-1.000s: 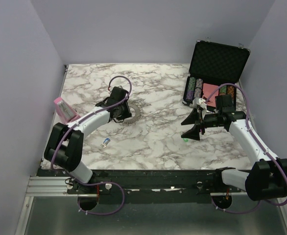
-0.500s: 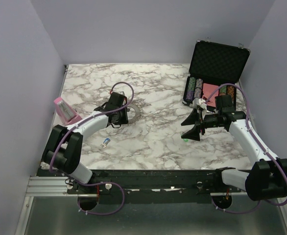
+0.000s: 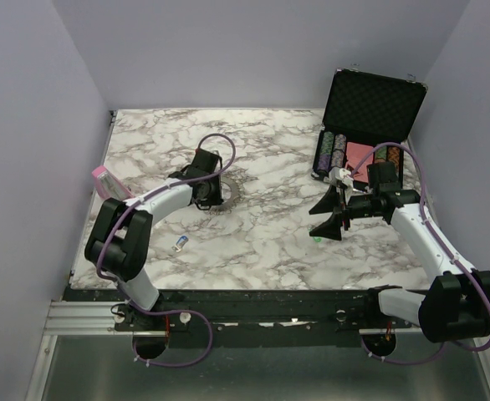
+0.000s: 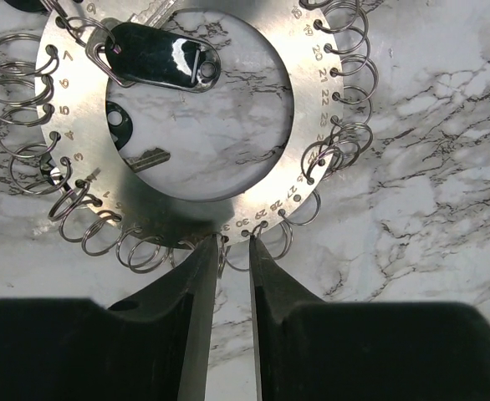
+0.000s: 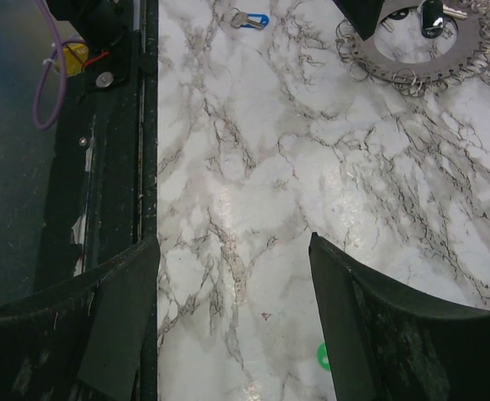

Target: Put the keys on the keyring

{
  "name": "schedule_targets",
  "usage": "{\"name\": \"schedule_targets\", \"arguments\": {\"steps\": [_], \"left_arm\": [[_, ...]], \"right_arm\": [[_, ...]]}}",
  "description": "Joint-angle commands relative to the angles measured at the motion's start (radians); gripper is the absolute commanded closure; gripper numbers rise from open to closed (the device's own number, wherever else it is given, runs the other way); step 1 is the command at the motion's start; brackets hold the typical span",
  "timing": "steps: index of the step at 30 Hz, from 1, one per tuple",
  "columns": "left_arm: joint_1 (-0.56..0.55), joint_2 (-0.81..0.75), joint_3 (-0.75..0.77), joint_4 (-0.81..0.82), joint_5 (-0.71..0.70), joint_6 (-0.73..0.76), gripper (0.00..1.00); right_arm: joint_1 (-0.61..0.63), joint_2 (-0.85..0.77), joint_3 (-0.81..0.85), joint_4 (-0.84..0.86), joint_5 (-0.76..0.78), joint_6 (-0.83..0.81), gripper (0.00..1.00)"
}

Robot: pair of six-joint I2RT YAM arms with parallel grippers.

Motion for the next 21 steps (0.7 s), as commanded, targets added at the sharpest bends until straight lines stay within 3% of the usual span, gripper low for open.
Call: {"name": "schedule_targets", "arguments": {"steps": [1,21], "left_arm": [[0.004,0.038,0.041,-0.050,0.004,0.019,0.71],[0.003,0.078,0.074,-0.097,0.008,0.033,0.77]], "right_arm": [[-0.002,-0.006,0.000,-0.023,-0.035,-0.021,0.20],[-0.002,-0.006,0.004,-0.029,-0.036,-0.025,0.20]]}}
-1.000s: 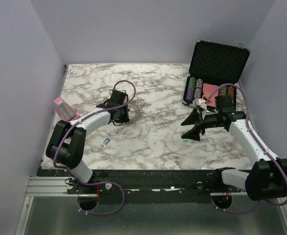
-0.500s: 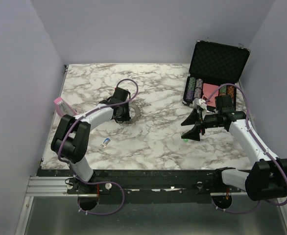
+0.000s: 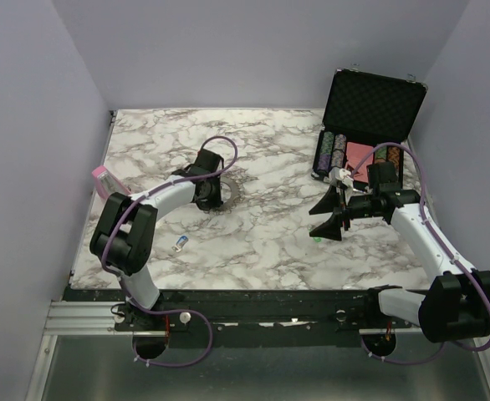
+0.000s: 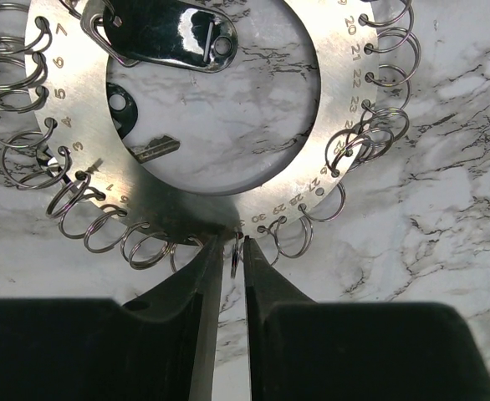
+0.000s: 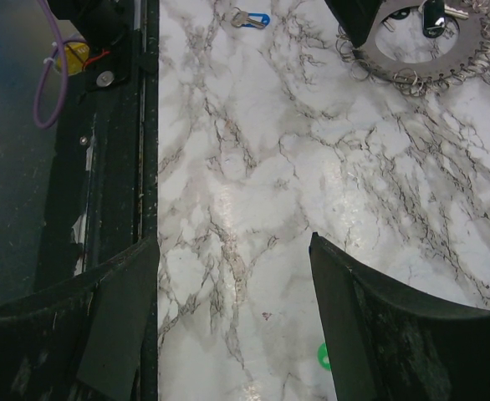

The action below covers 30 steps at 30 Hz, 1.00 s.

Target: Put the keys on the keyring

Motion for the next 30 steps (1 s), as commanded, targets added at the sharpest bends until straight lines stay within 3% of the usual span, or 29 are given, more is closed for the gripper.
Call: {"name": "schedule_targets", "arguments": {"steps": [1,13,19,22,30], "left_arm": [[0.003,0.014,0.032,-0.031,0.007,0.013,0.77],[0.003,0.039,0.043,-0.056,0.013,0.013,0.77],[0.003,0.040,0.048,-0.062,0.019,0.015,0.85],[0.003,0.042,0.054,-0.062,0.027,0.016,1.00],[0.003,-0.024,0.066,-0.065,0.039,0.026,1.00]], "right_arm": [[-0.002,-0.008,0.004,-0.022,-0.036,-0.018,0.20],[-0.002,-0.009,0.005,-0.025,-0.036,-0.022,0.19],[-0.004,-0.009,0.005,-0.025,-0.036,-0.022,0.19],[-0.002,-0.009,0.005,-0.025,-0.036,-0.022,0.19],[-0.002,-0.009,0.005,-0.028,-0.039,-0.026,0.19]]}}
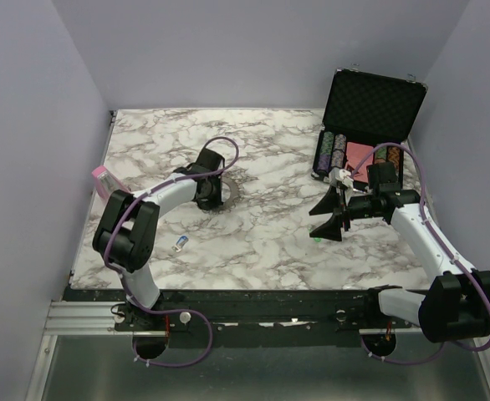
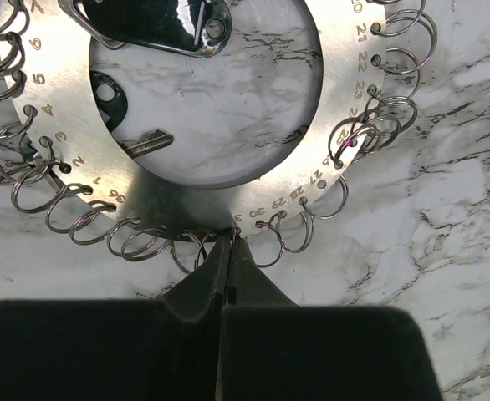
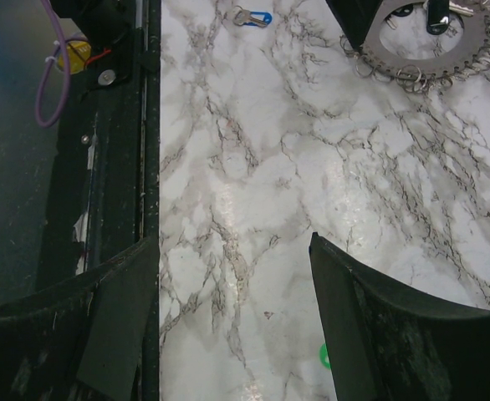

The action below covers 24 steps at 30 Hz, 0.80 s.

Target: Put the keys on the keyring

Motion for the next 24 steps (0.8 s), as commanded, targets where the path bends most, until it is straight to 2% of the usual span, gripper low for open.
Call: {"name": "schedule_targets", "arguments": {"steps": [1,6,9,11,16,21,24], "left_arm": [[0.003,-0.072,0.040,-0.023,0.026,0.021,1.00],[0.003,-0.153,0.066,-0.055,0.040,0.026,1.00],[0.003,-0.216,0.063,-0.064,0.064,0.003,1.00],[0.003,-0.260,0.062,-0.069,0.080,-0.021,1.00],[0.003,-0.377,0.054,-0.110,0.124,-0.060,1.00],[0.000,-0.411,0.103,-0.272,0.118,0.038,1.00],[-0.006,-0.411,0.144,-0.383,0.118,0.103,1.00]], "right_arm": [[-0.002,-0.009,0.004,-0.019,-0.037,-0.019,0.20],[-0.002,-0.011,0.002,-0.026,-0.037,-0.034,0.19],[-0.002,-0.011,-0.006,-0.063,-0.054,-0.111,0.19],[-0.001,-0.011,-0.016,-0.115,-0.075,-0.216,0.19],[0.007,0.026,-0.030,-0.328,-0.101,-0.601,0.19],[0.022,0.145,0.026,-0.650,-0.100,-1.036,0.19],[0.041,0.207,0.071,-0.674,-0.092,-1.015,0.20]]}}
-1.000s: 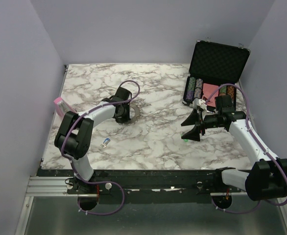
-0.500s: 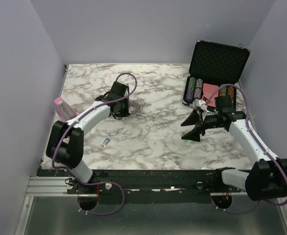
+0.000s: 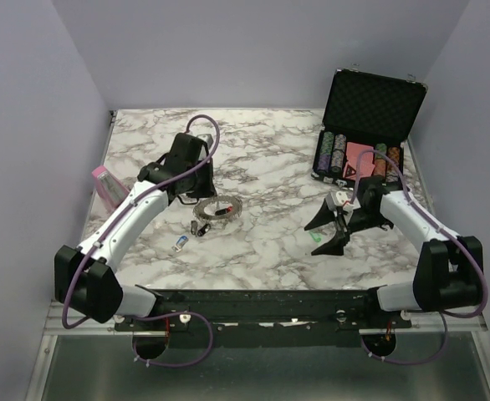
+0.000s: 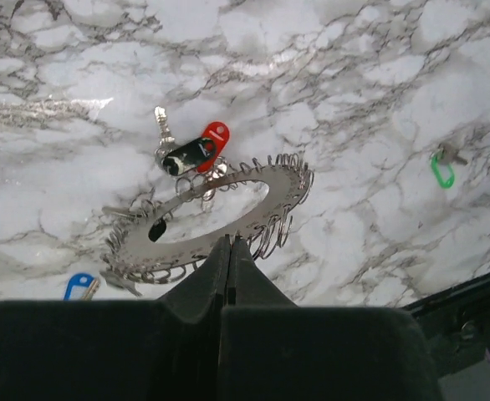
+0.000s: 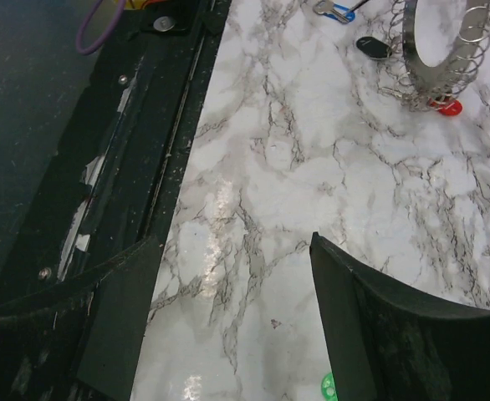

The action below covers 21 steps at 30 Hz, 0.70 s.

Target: Put the keys on the keyring

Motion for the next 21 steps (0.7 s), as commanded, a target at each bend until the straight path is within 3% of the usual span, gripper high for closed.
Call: {"name": "schedule_targets", "arguments": {"steps": [1,10,17,21], "left_arm": [[-0.012,-0.021,0.086,-0.211,0.021,0.120,1.00],[-0.127,-0.004,0.281,-0.365,-0.209,0.269,1.00],[-0.331,-0.002,0.327,-0.295,-0.415,0.517,1.00],[-0.379,-0.034,0.312,-0.212,-0.388,0.560,1.00]], "right_arm": [[0.029,0.068,0.072,-0.221,-0.022,-0.234,0.20],[0.080,0.100,0.196,-0.221,0.004,-0.144,0.20],[0.085,0.088,0.288,-0.221,0.029,-0.061,0.20],[0.091,0.062,0.341,-0.219,-0.011,-0.033,0.20]]}}
